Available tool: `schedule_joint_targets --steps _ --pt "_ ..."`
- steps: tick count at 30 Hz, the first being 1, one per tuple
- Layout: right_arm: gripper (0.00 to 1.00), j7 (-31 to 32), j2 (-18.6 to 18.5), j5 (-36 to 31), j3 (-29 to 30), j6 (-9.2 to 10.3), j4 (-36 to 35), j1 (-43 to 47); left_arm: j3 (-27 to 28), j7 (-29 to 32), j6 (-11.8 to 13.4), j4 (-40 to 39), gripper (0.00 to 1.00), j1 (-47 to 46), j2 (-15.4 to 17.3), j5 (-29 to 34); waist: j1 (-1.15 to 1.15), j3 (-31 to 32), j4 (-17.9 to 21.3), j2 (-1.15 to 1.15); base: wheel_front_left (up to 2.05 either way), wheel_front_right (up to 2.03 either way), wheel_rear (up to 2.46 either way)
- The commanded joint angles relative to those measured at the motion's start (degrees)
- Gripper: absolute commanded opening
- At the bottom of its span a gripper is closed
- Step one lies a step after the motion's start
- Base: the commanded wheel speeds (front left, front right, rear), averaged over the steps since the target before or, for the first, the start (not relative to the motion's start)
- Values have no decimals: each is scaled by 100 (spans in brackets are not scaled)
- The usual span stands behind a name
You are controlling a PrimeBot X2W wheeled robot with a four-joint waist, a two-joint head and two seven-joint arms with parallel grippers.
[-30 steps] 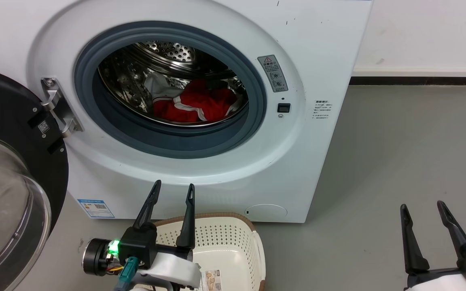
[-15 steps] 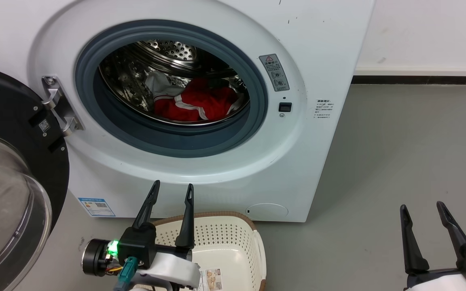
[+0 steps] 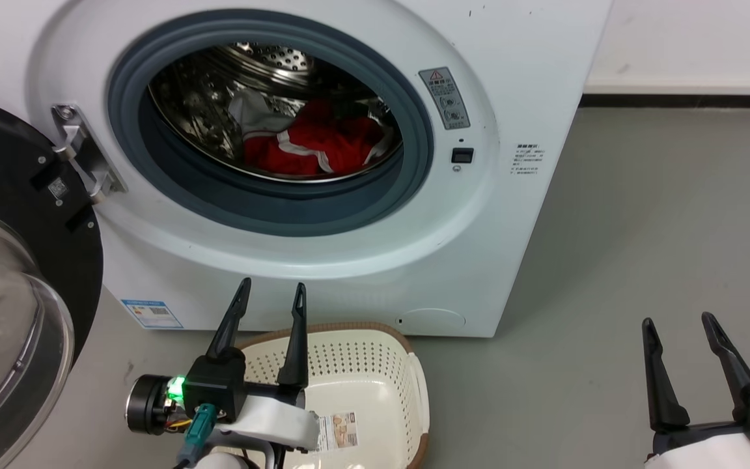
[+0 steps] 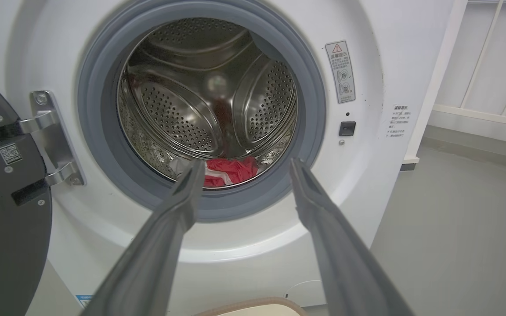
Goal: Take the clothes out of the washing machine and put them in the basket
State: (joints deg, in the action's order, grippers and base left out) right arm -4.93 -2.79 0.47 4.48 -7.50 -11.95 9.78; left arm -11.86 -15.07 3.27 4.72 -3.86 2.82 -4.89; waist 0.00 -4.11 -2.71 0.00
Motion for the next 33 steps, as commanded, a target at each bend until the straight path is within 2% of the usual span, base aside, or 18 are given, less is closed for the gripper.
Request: schedule_joint_targets --steps 1,20,27,33 --pt "100 -23 -17 2 -12 2 -20 -72 23 -16 22 -20 100 -67 11 -14 0 -96 16 0 0 0 0" --pt "100 -170 -16 -23 -232 2 -26 -936 421 -16 16 17 100 -1202 8 108 0 -1823 313 0 0 0 0" --pt "100 -287 -13 -32 -415 2 80 -1230 735 -16 -81 504 100 -1968 97 103 0 -2315 535 0 0 0 0" --pt "100 -376 -13 30 -540 2 205 -1400 967 -16 -215 1251 100 -2783 296 104 0 -2642 768 0 0 0 0"
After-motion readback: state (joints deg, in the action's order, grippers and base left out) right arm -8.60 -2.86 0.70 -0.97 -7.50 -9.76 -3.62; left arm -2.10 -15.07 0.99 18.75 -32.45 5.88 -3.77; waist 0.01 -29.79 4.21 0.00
